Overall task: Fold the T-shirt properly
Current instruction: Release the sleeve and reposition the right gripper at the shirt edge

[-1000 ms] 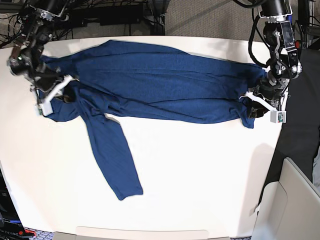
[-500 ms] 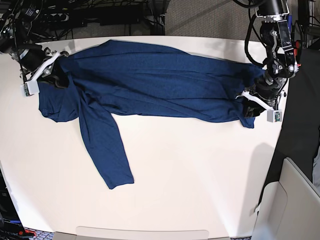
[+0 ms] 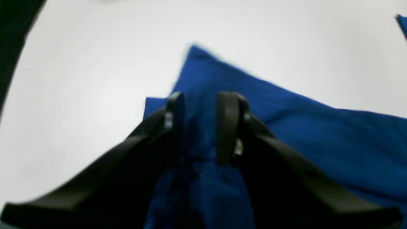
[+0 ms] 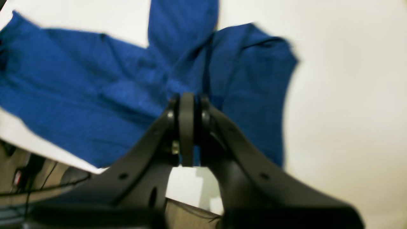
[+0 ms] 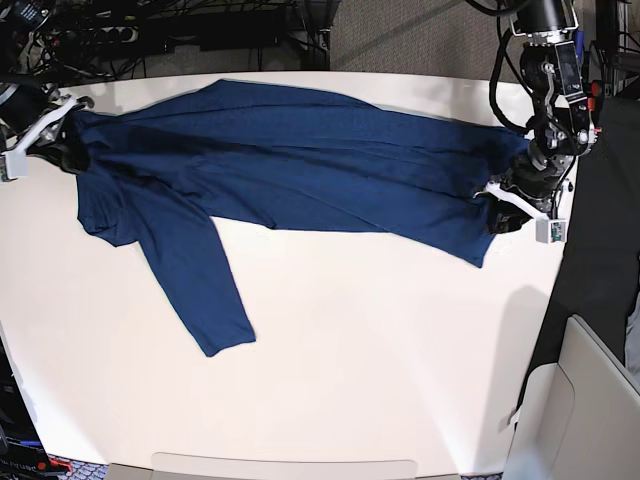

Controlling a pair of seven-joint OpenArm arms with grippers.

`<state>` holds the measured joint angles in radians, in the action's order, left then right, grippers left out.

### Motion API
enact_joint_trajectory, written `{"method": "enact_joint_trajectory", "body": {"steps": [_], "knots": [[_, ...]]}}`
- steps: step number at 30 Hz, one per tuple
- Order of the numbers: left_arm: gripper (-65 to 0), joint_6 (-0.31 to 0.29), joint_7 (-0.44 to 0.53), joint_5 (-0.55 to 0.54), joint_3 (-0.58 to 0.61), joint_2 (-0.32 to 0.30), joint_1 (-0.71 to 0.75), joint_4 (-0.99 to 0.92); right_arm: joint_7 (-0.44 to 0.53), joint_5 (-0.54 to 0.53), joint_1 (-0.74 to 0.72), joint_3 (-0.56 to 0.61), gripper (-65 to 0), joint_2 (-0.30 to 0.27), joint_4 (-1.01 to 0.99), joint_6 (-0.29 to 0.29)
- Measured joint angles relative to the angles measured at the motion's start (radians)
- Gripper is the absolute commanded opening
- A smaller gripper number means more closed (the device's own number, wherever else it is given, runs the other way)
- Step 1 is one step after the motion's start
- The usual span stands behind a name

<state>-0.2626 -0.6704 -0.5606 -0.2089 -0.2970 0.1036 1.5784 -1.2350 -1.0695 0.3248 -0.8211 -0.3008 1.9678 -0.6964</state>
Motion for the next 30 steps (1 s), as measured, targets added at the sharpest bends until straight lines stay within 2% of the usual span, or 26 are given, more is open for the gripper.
{"method": "enact_joint_trajectory", "body": {"steps": [2,5,13,15,20,22,26,30], "knots": [[-48.2,0.001,-0.003,0.001,0.000,0.000,0.000,-0.021,0.001,0.014,0.002,-0.009,-64.5,-0.018,-0.004,0.000],[-48.2,0.000,-0.006,0.000,0.000,0.000,-0.010,-0.025,0.000,0.072,-0.001,-0.005,-64.4,-0.010,-0.014,0.000],[-48.0,0.000,0.000,0.000,0.000,-0.002,-0.015,-0.024,0.002,0.195,-0.027,0.103,-64.2,0.002,-0.015,0.000],[-47.9,0.000,0.000,0.000,0.002,-0.002,-0.018,-0.024,-0.002,0.225,-0.043,0.121,-61.0,0.018,-0.017,0.004],[-44.7,0.000,-0.010,0.001,0.024,-0.004,-0.106,-0.069,0.039,0.227,-0.059,0.131,-42.4,0.047,-0.016,0.003],[-43.3,-0.001,-0.008,0.000,0.054,-0.012,-0.145,-0.101,0.040,0.228,-0.059,0.142,-37.5,0.047,-0.016,0.003],[-42.8,0.005,-0.012,0.002,0.131,-0.038,-0.212,-0.186,0.041,0.225,-0.060,0.169,-37.1,0.053,-0.016,0.004],[-42.7,0.000,-0.003,0.000,0.174,-0.032,-0.244,-0.234,0.039,0.226,-0.059,0.164,-38.9,0.075,-0.016,0.003]]}}
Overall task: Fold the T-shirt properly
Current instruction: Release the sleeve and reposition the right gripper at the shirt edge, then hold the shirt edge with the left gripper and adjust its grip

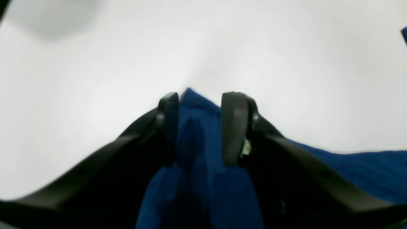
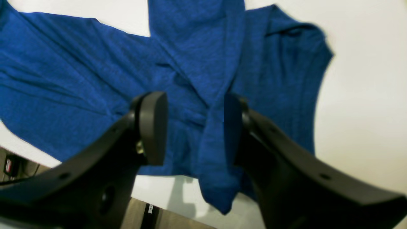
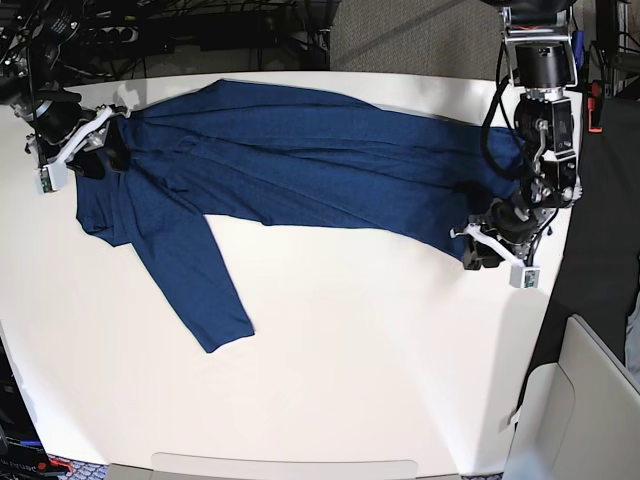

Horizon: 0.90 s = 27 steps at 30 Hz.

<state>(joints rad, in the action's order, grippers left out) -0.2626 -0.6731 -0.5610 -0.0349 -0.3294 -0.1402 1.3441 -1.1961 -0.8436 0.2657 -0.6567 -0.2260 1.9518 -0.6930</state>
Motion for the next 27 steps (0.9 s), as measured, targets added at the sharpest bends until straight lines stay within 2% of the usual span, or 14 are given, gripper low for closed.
{"method": "enact_joint_trajectory", "body": {"steps": [5,10,22,24,27], "knots": [[-42.8,0.000,0.005,0.004,0.041,-0.007,-0.016,-0.076,0.003,0.002,0.000,-0.004,-38.9,0.000,0.000,0.000],[-42.9,0.000,0.101,-0.002,0.070,-0.006,-0.045,-0.137,0.003,0.000,0.000,-0.004,-38.9,0.000,0.000,0.000],[-43.0,-0.004,0.150,-0.013,0.127,-0.012,-0.049,-0.180,0.003,0.000,-0.014,-0.003,-38.9,0.002,0.000,0.000],[-44.8,-0.008,0.157,-0.018,0.127,-0.012,-0.050,-0.189,0.003,0.000,-0.014,-0.003,-38.9,0.002,0.000,0.000],[-53.5,-0.007,0.159,-0.016,0.127,-0.012,-0.051,-0.192,0.003,0.000,-0.014,-0.004,-38.9,0.002,0.000,0.000]]}}
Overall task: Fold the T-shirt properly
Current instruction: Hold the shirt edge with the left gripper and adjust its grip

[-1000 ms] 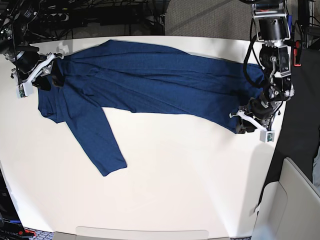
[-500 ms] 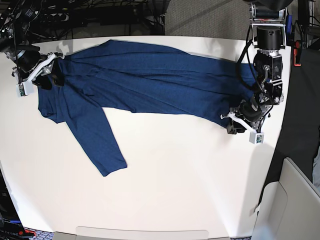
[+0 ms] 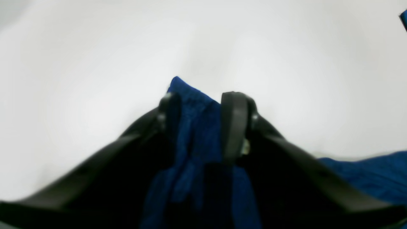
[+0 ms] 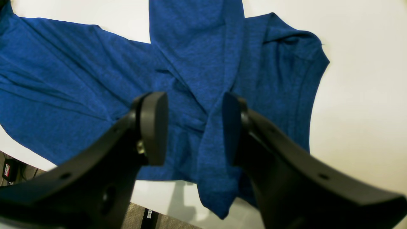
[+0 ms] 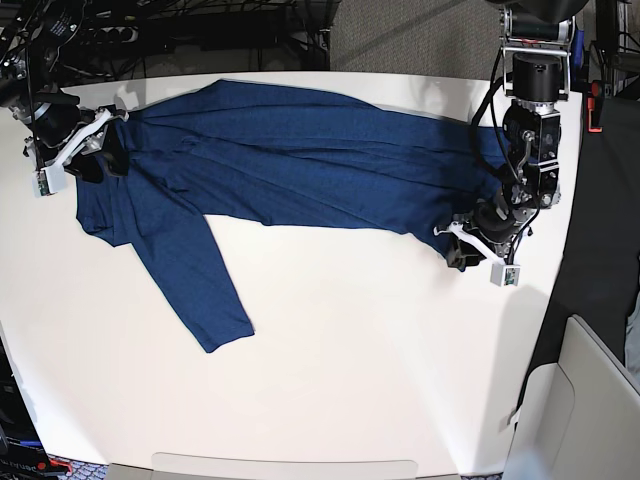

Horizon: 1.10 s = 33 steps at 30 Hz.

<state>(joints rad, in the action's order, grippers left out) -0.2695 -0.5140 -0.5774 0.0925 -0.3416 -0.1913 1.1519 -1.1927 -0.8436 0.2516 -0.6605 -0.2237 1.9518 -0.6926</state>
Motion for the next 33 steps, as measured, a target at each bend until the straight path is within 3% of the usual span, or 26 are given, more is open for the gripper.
{"method": "enact_joint_trajectory", "body": {"steps": [4,11,13,19,23,25,29,33], "knots": [[-65.0,0.003,-0.008,0.002,-0.002,0.000,0.000,0.000,0.000,0.000,0.000,0.000,-38.9,0.000,0.000,0.000],[-64.9,0.014,-0.066,0.021,-0.015,-0.040,0.026,0.097,0.000,0.000,0.000,0.000,-38.9,0.000,0.000,0.000],[-64.9,0.007,-0.067,0.017,-0.058,-0.038,0.051,0.154,0.000,0.000,-0.001,0.000,-38.9,0.000,-0.003,0.000],[-64.9,0.011,-0.190,0.018,-0.200,-0.049,0.128,0.332,0.000,-0.001,-0.003,-0.001,-38.9,0.003,-0.025,0.000],[-64.9,0.007,-0.195,0.018,-0.240,-0.048,0.163,0.378,0.000,0.000,-0.017,-0.001,-38.9,0.000,-0.026,0.000],[-63.4,0.007,-0.194,0.017,-0.241,-0.039,0.154,0.335,-0.001,0.000,-0.029,0.005,-38.9,0.000,-0.034,0.000],[-53.7,0.008,-0.211,0.016,-0.235,0.002,0.058,0.192,0.000,-0.005,-0.033,0.006,-38.9,0.000,-0.035,0.000],[-42.5,0.014,-0.196,0.017,-0.142,-0.029,-0.040,0.097,0.000,-0.003,-0.028,0.005,-38.9,0.000,-0.035,0.000]]}}
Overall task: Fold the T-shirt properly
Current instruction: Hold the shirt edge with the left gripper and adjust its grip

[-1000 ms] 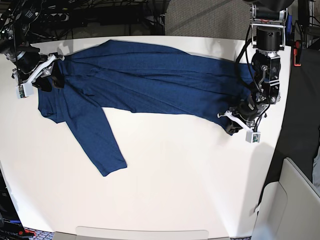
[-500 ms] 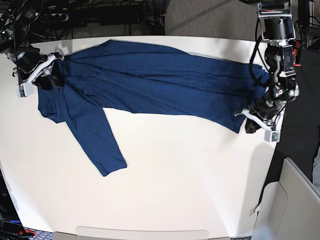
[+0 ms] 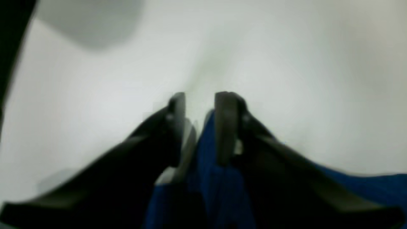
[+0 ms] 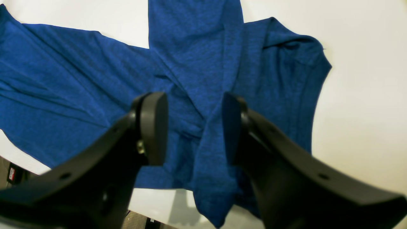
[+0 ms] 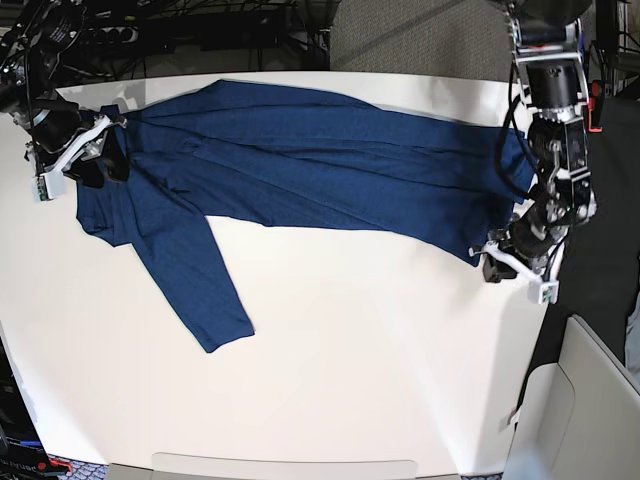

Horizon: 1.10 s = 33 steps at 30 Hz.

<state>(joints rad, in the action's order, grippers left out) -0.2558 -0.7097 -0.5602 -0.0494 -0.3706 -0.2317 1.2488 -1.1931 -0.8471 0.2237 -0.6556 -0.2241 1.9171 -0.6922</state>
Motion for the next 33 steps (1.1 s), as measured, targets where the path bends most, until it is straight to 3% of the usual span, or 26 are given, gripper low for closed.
{"method": "enact_joint_trajectory", "body": {"steps": [5,16,27,30,33], "knots": [[-37.4,-0.006,0.040,0.000,0.061,0.000,0.002,-0.019,-0.001,0.003,0.013,-0.003,-38.9,0.000,0.000,0.000],[-37.3,-0.008,0.116,-0.004,0.080,-0.004,-0.002,-0.128,0.000,-0.003,0.008,-0.004,-38.9,0.001,0.000,0.000],[-37.8,-0.012,0.121,-0.011,0.080,-0.004,0.048,-0.071,0.000,-0.001,0.003,-0.004,-38.9,0.001,0.000,0.000],[-41.7,-0.060,0.119,-0.009,0.080,-0.004,0.052,-0.070,0.000,0.000,0.003,-0.004,-38.9,0.001,0.000,0.000],[-46.5,-0.165,0.112,-0.003,0.080,-0.003,0.055,-0.073,0.000,-0.001,0.003,-0.004,-38.9,0.001,0.000,0.000]]}}
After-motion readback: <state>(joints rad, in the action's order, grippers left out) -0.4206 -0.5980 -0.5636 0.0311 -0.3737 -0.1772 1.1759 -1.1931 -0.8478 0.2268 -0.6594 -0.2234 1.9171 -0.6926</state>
